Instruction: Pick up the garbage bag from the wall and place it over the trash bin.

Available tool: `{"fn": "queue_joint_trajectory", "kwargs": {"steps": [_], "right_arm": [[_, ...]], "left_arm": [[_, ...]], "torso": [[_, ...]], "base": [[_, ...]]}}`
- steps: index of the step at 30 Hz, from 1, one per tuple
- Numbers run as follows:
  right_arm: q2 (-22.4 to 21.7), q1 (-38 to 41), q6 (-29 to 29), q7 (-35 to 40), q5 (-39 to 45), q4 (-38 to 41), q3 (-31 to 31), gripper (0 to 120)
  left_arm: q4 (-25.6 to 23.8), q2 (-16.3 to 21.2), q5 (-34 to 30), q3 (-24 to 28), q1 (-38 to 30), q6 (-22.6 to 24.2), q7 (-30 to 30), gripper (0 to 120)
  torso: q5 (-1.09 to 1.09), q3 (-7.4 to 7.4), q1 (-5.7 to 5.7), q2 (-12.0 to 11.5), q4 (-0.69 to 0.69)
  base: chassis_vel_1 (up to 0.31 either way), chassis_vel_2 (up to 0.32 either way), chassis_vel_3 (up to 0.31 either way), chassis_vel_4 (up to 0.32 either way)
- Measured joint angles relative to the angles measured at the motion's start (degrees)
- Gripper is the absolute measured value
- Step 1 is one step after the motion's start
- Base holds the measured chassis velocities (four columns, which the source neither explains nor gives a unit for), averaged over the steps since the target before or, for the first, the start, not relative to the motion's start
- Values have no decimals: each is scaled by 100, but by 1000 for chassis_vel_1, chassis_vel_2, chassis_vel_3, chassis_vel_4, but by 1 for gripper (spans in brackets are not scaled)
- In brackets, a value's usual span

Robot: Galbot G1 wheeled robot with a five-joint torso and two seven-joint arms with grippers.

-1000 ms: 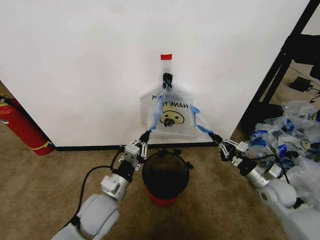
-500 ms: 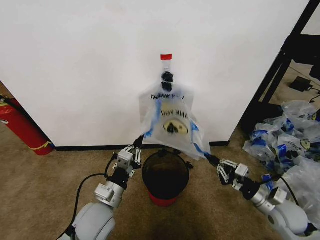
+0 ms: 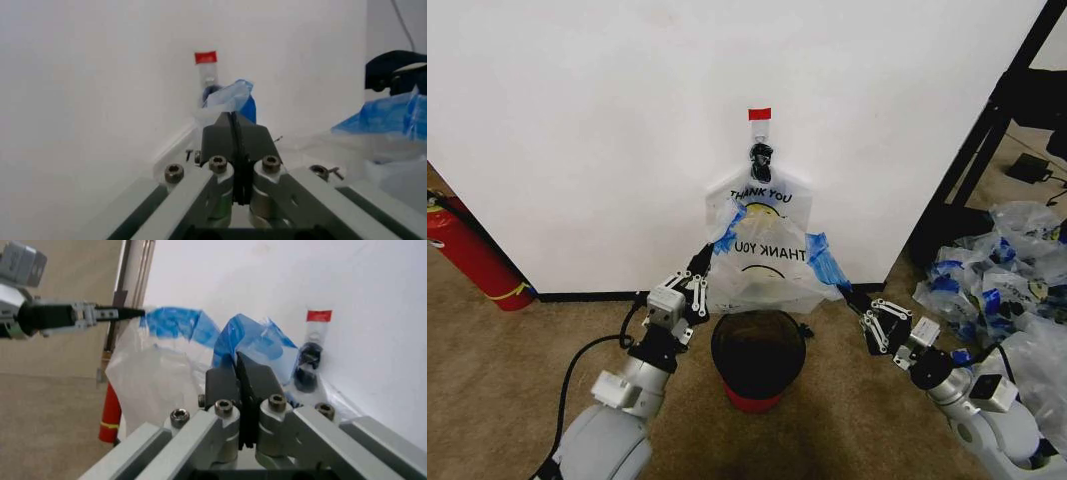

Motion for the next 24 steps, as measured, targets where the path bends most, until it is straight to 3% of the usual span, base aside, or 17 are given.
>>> {"fn": "queue_joint_trajectory", "kwargs": {"steps": [9,17,24], "right_arm": [[58,-67,24,-13,-91,56,-53,0],[278,37,446,-227,-503,-760,-130,0],[395,190,608,-313,-601,-1184,-132,0]], "left_arm": [[-130,-36,41,-242,273,-29,-113,0],[882,-314,105,37,365,-353,-201,0],[1194,-543,168,122,326,-467,-159,0]], "torso": [[0,-1,0,0,0],[0,0,0,0,0],[1,0,0,0,0]], "base": [[0,0,0,0],[0,0,0,0],[0,0,0,0]]}}
